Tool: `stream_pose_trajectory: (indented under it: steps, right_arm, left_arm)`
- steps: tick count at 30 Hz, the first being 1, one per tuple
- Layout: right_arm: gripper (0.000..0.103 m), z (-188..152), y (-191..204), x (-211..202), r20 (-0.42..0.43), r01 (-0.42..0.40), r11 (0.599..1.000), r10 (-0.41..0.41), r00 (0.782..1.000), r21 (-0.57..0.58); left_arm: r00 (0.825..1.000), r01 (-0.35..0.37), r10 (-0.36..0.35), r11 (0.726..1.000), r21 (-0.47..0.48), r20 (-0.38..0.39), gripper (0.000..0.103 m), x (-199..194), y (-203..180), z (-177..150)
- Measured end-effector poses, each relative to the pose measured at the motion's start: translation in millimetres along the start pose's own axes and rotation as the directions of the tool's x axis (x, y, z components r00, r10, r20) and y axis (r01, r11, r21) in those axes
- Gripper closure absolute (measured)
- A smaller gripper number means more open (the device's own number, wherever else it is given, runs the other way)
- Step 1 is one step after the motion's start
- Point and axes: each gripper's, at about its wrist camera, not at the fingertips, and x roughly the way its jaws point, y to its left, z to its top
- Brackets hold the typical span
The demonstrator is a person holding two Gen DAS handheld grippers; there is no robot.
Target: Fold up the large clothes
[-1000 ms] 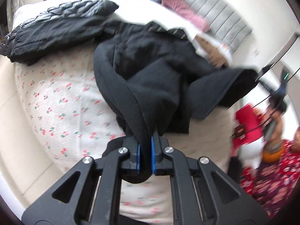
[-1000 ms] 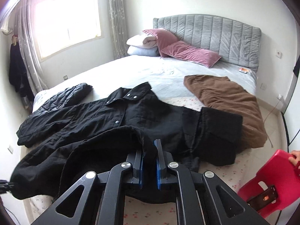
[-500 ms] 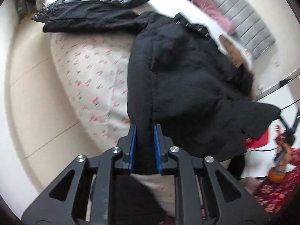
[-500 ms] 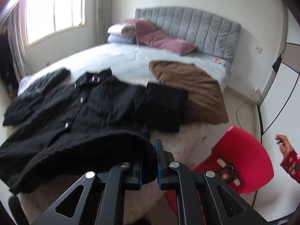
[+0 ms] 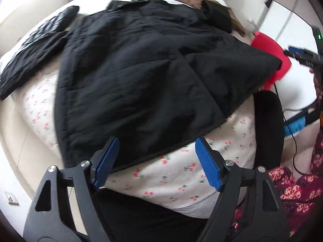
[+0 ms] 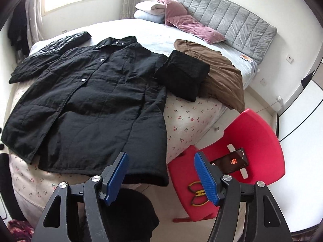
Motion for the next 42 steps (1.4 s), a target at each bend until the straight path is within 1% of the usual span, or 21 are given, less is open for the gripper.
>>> stream_pose_trajectory:
  steps: [6,7,8,9,10,13,15,17,18,19,21,24,26,29,33,36,37,38,39,40,42]
  right_arm:
    - [0.024,-8.9,19.9,-10.0,0.01,-0.086,0.994,0.086,0.996,-0.066]
    - [0.024,-10.3,27.3,-7.3,0.005,-0.097,0.991,0.098,0.995,-0.086]
    - [0.024,-11.6,34.8,-3.7,-0.001,-0.113,0.989,0.113,0.994,-0.101]
    - [0.024,-13.1,40.9,-0.3,-0.012,-0.127,0.986,0.127,0.992,-0.111]
    - [0.024,-14.8,47.2,2.6,-0.024,-0.143,0.982,0.141,0.99,-0.122]
    - [0.024,-14.8,60.9,9.2,-0.027,-0.209,0.97,0.208,0.978,-0.123]
    - [0.024,-13.5,68.2,15.3,-0.039,-0.266,0.957,0.263,0.964,-0.115]
    - [0.024,-10.2,74.6,22.0,-0.047,-0.285,0.95,0.282,0.958,-0.125]
    - [0.024,-8.6,76.0,25.6,-0.051,-0.28,0.951,0.276,0.96,-0.131]
    - [0.024,-7.1,75.2,29.4,-0.054,-0.27,0.954,0.265,0.963,-0.131]
    - [0.024,-4.6,68.5,37.4,-0.057,-0.256,0.96,0.25,0.966,-0.117]
    - [0.024,-1.3,43.2,55.2,-0.078,-0.228,0.972,0.224,0.972,-0.051]
    - [0.024,-0.9,22.6,69.5,-0.099,-0.223,0.975,0.223,0.97,0.007]
    - [0.024,-5.8,-12.1,99.0,-0.145,-0.206,0.97,0.225,0.964,0.133]
    - [0.024,-22.7,-38.0,137.2,-0.203,-0.217,0.94,0.274,0.94,0.265]
    - [0.029,-34.9,-39.4,161.6,-0.223,-0.306,0.879,0.402,0.888,0.365]
    - [0.036,-37.6,-37.9,167.3,-0.221,-0.337,0.854,0.445,0.868,0.397]
    - [0.06,-38.6,-35.3,170.9,-0.216,-0.366,0.833,0.481,0.85,0.415]
    - [0.081,-38.0,-33.1,172.3,-0.205,-0.392,0.818,0.507,0.837,0.422]
    - [0.086,-36.2,-32.7,170.4,-0.188,-0.406,0.808,0.518,0.834,0.426]
    - [0.092,-30.7,-35.5,163.7,-0.169,-0.396,0.817,0.499,0.85,0.42]
  left_arm:
    - [0.995,0.051,-0.037,0.987,0.15,-0.092,0.026,68.2,-48.4,15.1]
    - [0.994,0.05,-0.035,0.988,0.148,-0.102,0.033,78.5,-48.5,19.3]
    - [0.994,0.05,-0.036,0.989,0.142,-0.101,0.04,84.8,-48.0,23.6]
    - [0.995,0.05,-0.039,0.99,0.129,-0.087,0.066,88.1,-46.3,29.3]
    - [0.996,0.055,-0.047,0.993,0.108,-0.074,0.101,87.3,-45.0,35.5]
    - [0.967,0.251,-0.25,0.968,-0.01,0.053,0.1,53.3,-30.3,55.9]
    - [0.941,0.311,-0.313,0.95,0.042,0.129,0.093,33.0,-37.4,59.9]
    - [0.906,0.399,-0.406,0.914,0.076,0.123,0.061,19.3,-39.9,60.7]
    - [0.898,0.417,-0.424,0.905,0.077,0.117,0.04,13.9,-37.7,60.0]
    - [0.9,0.41,-0.417,0.909,0.076,0.125,0.033,8.2,-32.9,58.6]
    - [0.928,0.327,-0.332,0.943,0.057,0.172,0.033,-5.3,-13.3,55.5]
    - [0.965,0.187,-0.168,0.979,-0.083,0.2,0.032,-11.6,41.4,46.0]
    - [0.982,0.109,-0.074,0.972,-0.207,0.174,0.031,-8.6,85.9,34.4]
    - [0.994,0.03,0.013,0.928,-0.372,0.112,0.031,2.8,143.0,9.2]
    - [0.996,0.087,-0.064,0.847,-0.524,0.062,0.032,31.0,189.3,-26.6]
    - [0.985,0.167,-0.162,0.807,-0.566,0.06,0.032,54.9,197.8,-36.9]
    - [0.987,0.159,-0.148,0.82,-0.55,0.064,0.037,53.8,193.3,-36.3]
    - [0.986,0.163,-0.151,0.829,-0.535,0.066,0.044,49.7,188.0,-36.1]
    - [0.984,0.179,-0.163,0.832,-0.525,0.076,0.062,45.4,183.2,-34.9]
    - [0.979,0.202,-0.185,0.83,-0.519,0.085,0.08,42.3,180.1,-33.5]
    - [0.98,0.199,-0.185,0.849,-0.49,0.079,0.088,36.0,169.7,-27.3]
